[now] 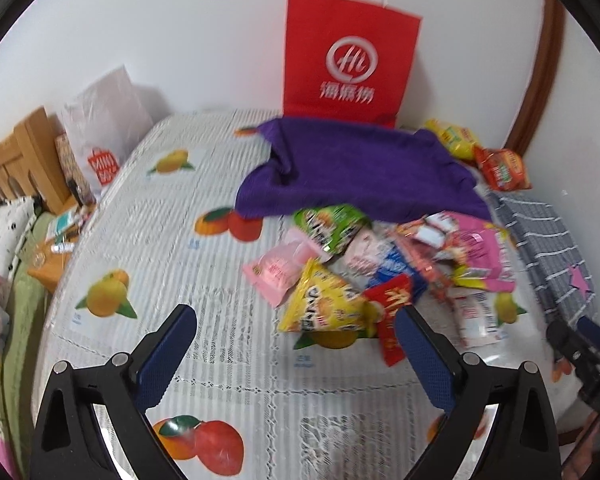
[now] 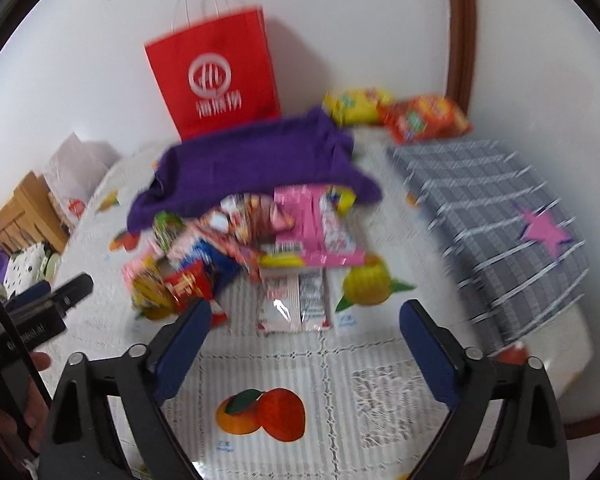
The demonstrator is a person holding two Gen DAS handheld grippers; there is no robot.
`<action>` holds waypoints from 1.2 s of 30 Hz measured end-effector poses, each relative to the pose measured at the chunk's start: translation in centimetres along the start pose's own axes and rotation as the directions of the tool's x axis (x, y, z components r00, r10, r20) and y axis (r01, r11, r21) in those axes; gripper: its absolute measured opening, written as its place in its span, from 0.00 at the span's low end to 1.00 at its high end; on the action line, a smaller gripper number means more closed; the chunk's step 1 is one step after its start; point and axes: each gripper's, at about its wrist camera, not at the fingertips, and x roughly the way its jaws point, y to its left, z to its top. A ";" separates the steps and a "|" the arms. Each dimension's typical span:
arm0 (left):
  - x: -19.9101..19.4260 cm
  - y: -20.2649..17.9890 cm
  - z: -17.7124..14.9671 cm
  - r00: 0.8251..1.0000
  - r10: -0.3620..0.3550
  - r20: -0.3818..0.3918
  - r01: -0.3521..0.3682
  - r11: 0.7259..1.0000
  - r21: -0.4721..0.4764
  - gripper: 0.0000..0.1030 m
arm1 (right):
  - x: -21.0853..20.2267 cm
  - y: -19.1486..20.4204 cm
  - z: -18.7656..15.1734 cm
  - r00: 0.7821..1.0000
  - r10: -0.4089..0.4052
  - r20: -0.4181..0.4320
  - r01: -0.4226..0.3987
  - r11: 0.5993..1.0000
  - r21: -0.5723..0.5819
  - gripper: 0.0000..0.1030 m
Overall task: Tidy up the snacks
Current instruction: 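Grasp the yellow cracker bag with left tool while right tool grasps white sachet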
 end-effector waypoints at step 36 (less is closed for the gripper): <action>6.4 -1.1 0.2 0.974 -0.213 -0.080 0.212 0.977 -0.020 0.96 | 9.6 0.2 -1.1 0.996 -0.053 -0.072 0.047 0.996 -0.079 0.58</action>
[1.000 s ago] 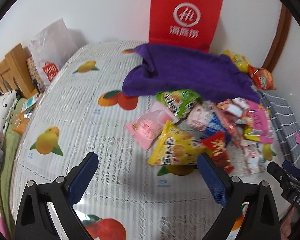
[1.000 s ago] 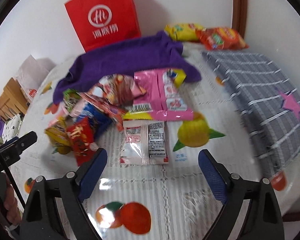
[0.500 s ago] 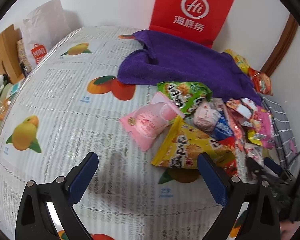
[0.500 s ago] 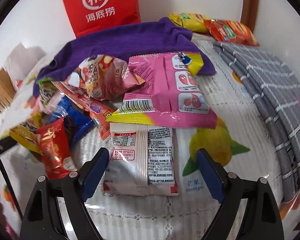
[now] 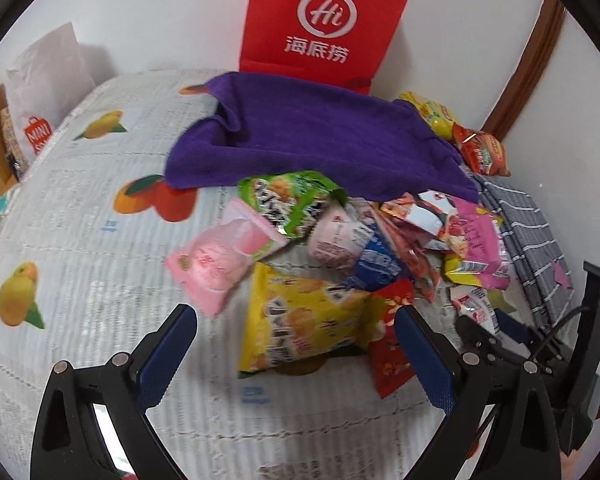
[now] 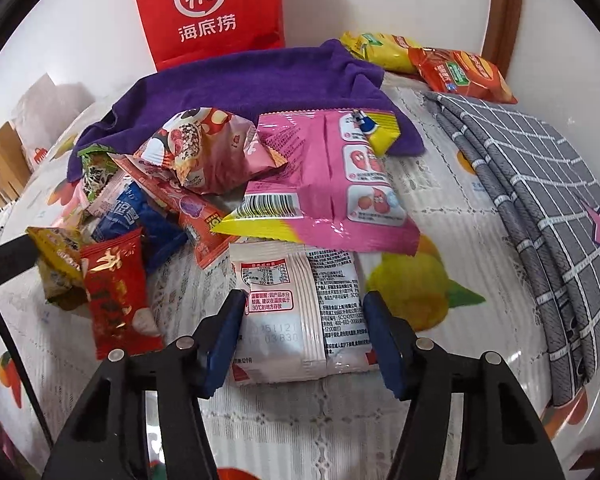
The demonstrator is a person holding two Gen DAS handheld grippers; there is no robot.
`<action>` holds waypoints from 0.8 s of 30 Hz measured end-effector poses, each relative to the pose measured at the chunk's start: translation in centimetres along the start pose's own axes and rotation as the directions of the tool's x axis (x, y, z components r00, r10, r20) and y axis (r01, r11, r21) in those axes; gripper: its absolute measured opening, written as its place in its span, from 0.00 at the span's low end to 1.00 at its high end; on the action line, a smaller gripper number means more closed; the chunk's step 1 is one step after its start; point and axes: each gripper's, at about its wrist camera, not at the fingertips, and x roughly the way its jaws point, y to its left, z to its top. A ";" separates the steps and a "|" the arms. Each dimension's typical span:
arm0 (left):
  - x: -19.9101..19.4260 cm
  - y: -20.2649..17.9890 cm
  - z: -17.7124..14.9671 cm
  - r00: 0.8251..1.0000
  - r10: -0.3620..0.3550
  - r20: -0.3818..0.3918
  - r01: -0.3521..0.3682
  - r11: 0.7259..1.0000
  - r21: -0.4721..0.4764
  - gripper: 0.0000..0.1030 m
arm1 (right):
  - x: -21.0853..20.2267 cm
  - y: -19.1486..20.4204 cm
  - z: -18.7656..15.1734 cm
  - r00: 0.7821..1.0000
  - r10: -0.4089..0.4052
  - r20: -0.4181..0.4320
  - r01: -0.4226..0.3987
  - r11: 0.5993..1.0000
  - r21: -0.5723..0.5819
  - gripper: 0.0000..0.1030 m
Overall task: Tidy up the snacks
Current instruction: 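Grasp the yellow cracker bag with left tool while right tool grasps white sachet, then carry both held snacks over the purple towel and lower them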
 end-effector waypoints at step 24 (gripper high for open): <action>3.3 1.1 -0.7 1.000 0.015 -0.009 -0.016 0.999 -0.034 0.54 | -1.4 -0.8 -0.3 1.000 -0.013 0.013 0.013 1.000 -0.004 0.58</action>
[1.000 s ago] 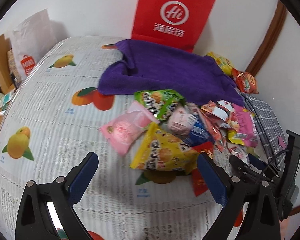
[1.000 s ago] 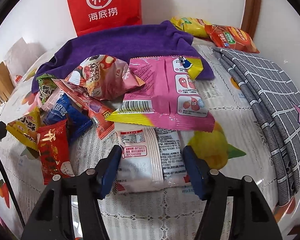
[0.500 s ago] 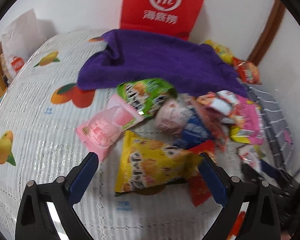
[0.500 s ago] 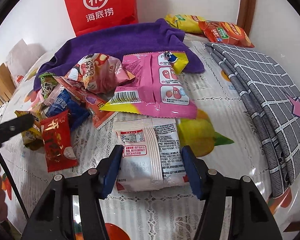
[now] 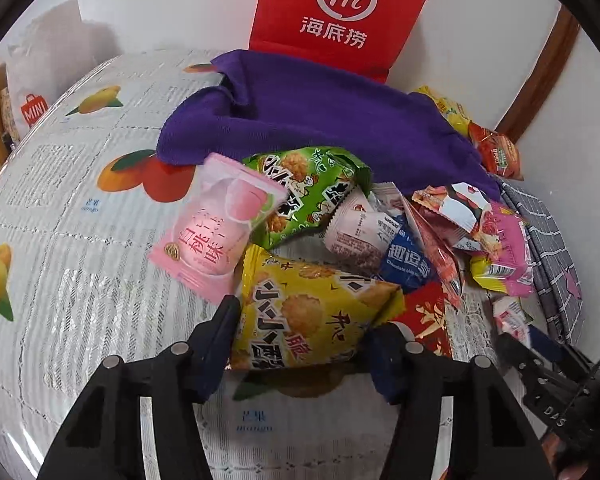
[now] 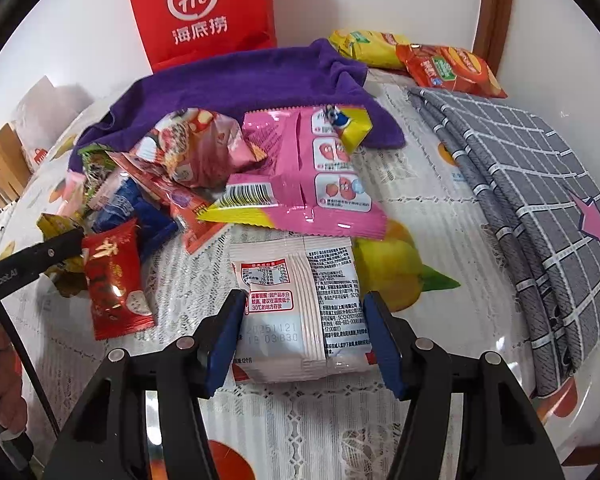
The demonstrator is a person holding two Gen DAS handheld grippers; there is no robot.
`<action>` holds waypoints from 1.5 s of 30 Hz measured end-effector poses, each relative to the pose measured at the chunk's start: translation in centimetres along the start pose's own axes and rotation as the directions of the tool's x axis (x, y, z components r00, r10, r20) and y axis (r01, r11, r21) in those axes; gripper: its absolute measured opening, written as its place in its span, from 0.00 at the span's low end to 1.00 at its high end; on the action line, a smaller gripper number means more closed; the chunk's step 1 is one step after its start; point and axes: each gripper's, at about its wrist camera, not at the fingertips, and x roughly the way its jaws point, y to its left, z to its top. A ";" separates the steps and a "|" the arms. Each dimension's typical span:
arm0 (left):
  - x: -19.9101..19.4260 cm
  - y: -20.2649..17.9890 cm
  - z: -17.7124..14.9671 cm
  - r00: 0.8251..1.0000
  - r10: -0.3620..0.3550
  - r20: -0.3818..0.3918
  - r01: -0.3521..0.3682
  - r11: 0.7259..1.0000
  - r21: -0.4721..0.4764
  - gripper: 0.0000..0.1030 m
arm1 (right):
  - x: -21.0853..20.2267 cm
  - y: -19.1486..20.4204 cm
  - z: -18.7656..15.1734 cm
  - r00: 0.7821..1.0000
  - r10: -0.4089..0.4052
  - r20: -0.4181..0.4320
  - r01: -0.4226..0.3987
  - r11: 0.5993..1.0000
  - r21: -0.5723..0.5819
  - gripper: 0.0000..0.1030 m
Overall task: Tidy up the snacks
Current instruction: 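Carry both held snacks over the purple towel and lower them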
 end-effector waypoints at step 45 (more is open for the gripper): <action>-8.4 -2.7 13.8 0.973 0.074 0.216 -0.095 0.992 0.088 0.52 | -8.5 1.1 16.7 0.966 0.080 0.248 -0.080 0.997 -0.010 0.57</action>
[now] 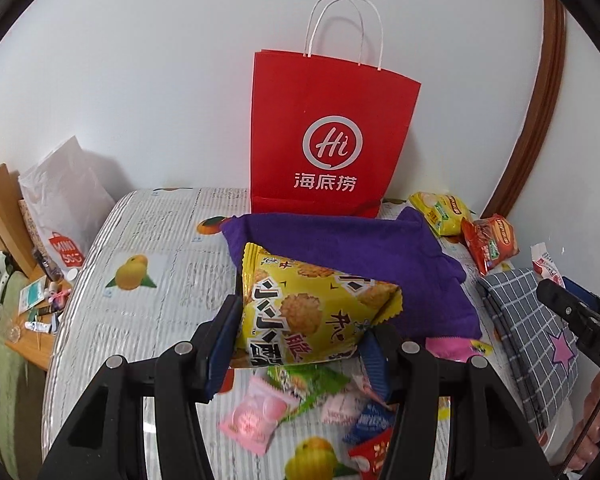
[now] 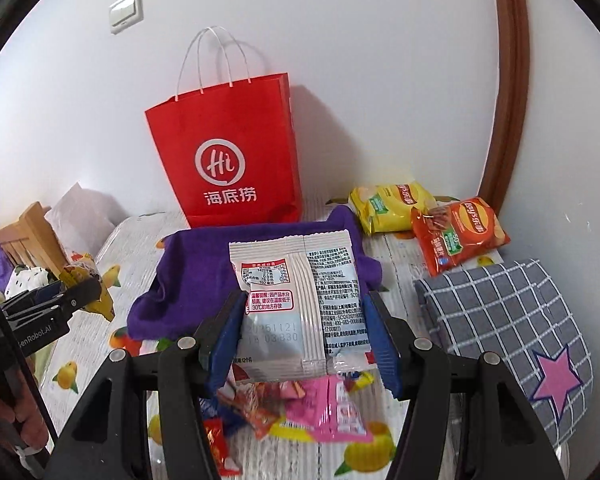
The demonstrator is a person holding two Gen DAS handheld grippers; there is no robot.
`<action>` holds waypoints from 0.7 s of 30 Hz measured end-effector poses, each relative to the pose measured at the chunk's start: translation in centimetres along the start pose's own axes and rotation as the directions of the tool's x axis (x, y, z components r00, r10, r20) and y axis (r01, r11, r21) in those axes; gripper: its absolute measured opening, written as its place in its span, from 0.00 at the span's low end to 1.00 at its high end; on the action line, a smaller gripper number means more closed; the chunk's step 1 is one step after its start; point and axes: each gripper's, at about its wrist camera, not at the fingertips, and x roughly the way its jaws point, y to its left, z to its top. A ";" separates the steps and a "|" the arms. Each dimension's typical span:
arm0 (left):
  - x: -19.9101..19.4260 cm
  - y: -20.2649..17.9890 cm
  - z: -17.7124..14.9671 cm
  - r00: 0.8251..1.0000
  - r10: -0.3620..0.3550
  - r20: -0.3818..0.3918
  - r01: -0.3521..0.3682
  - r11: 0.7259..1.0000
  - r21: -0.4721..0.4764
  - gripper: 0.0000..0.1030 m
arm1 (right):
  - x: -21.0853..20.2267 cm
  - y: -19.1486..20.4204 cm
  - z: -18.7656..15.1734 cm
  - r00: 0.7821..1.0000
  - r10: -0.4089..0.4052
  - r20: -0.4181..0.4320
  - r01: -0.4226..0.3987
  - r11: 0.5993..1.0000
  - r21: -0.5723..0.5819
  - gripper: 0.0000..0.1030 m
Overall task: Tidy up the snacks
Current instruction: 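Carry both held snacks over the purple towel and lower them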
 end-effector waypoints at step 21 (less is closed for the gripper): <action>8.5 0.7 4.1 0.998 0.033 -0.047 -0.032 0.999 0.031 0.52 | 9.4 -0.4 3.5 0.999 0.001 -0.042 0.000 1.000 0.012 0.57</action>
